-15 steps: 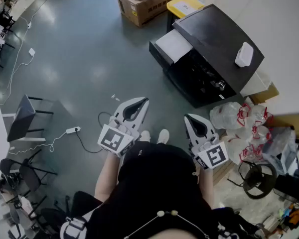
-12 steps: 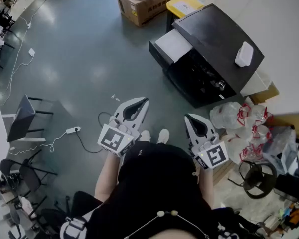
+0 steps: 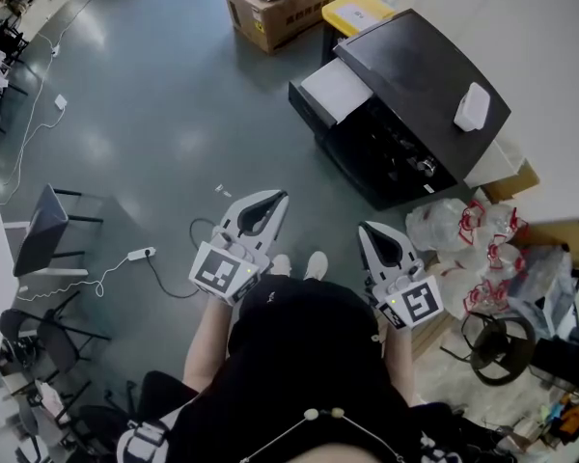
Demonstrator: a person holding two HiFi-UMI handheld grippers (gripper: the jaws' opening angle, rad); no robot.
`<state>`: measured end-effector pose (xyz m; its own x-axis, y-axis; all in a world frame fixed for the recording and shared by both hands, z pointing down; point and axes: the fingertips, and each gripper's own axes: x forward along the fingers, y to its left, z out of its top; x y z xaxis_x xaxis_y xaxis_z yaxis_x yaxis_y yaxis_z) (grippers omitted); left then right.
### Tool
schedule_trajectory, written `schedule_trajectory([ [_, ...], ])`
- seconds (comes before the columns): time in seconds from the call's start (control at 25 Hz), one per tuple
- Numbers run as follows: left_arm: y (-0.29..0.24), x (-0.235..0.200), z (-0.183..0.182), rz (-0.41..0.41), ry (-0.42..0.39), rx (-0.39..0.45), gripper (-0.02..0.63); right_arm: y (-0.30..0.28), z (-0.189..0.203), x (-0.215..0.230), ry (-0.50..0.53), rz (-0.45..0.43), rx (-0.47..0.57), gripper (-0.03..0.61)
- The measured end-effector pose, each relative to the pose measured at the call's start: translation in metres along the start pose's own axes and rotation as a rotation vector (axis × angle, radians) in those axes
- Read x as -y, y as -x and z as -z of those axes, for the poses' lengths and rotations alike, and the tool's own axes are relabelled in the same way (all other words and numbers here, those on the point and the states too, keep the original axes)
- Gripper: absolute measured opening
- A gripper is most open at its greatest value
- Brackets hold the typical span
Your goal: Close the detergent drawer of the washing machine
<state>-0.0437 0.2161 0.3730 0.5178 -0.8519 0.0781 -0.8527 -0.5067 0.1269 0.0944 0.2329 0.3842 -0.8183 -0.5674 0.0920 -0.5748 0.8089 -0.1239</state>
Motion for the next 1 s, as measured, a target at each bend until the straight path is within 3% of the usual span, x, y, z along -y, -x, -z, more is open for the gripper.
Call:
schedule_trajectory([
  [0.16,0.008,-0.004,0.006,0.011,0.027,0.005,0.006,0.0,0.001,-0.002,-0.015,0.011,0.009,0.003],
  [0.52,0.033,-0.006,0.036,0.077,0.098,-0.071,0.011,-0.005,0.023,-0.034,-0.048,0.044,-0.034,0.005],
  [0.64,0.038,-0.002,0.046,0.131,0.124,-0.11,0.104,-0.009,0.026,-0.051,-0.051,0.047,-0.049,0.005],
  [1.0,0.055,-0.004,0.058,0.21,0.132,-0.121,0.115,-0.017,0.032,-0.08,-0.032,0.081,-0.056,0.005],
])
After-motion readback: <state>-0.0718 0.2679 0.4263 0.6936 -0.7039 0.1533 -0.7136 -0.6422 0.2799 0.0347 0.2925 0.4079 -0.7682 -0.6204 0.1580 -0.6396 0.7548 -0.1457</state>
